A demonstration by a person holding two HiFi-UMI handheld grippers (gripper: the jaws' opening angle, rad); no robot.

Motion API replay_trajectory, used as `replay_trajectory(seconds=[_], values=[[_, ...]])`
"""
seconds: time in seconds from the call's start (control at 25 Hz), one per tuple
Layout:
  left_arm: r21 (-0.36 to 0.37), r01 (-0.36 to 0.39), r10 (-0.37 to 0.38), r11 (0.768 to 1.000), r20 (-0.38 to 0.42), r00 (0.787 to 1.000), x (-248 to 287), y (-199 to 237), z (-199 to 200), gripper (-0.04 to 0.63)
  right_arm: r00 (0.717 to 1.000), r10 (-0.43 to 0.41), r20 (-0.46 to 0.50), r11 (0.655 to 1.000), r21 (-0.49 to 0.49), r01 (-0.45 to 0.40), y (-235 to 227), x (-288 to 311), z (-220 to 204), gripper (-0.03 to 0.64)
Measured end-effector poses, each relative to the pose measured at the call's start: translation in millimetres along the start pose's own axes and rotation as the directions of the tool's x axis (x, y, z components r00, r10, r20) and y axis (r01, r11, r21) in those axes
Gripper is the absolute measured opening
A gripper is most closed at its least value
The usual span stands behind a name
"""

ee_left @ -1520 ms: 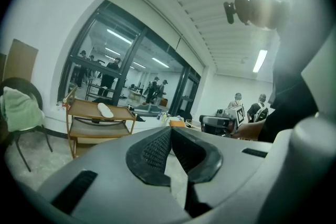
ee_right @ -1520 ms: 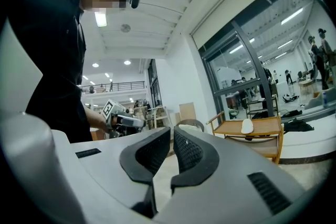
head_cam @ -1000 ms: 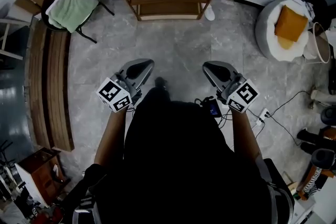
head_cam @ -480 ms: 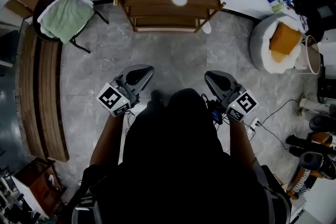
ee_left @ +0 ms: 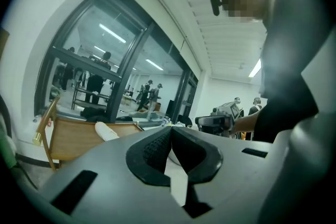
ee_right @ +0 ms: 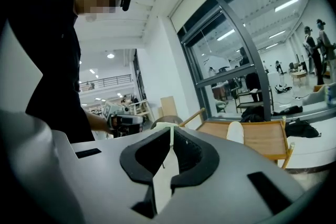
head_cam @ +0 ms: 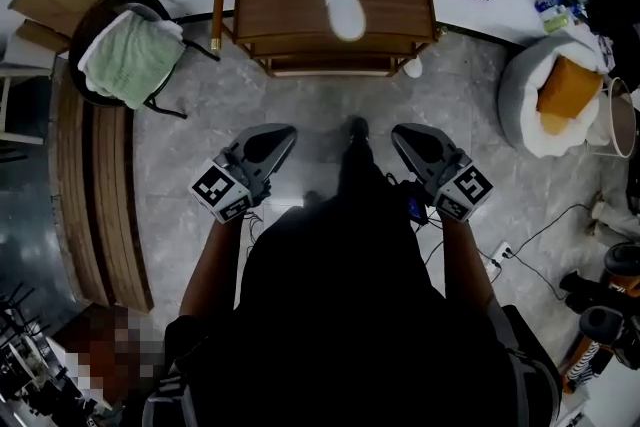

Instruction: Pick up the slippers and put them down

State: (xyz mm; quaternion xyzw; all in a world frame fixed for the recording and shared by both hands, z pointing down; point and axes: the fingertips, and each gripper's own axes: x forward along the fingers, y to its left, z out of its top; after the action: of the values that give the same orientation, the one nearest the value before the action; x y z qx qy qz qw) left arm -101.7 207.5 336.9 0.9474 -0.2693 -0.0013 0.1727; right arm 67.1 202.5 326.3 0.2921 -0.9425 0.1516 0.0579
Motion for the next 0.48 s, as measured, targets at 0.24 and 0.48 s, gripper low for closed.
replay_trajectory(seconds=[0.24,0.48], values=[[-0.025,-0.102,0.103,0.994,0.011,0.995,65.2,57.7,37.1,0.011,0.992,0.129,-0.018,0.991,0.028,-0.128,-82.2,33.2,29.3,0.028],[-0.019,-0.171,0.170,0.985,-0.032,0.985,120.9,101.3,55.6,0.011,0.980,0.196,0.011,0.976,0.097,-0.197,-159.9,59.5,48.1,0.028]])
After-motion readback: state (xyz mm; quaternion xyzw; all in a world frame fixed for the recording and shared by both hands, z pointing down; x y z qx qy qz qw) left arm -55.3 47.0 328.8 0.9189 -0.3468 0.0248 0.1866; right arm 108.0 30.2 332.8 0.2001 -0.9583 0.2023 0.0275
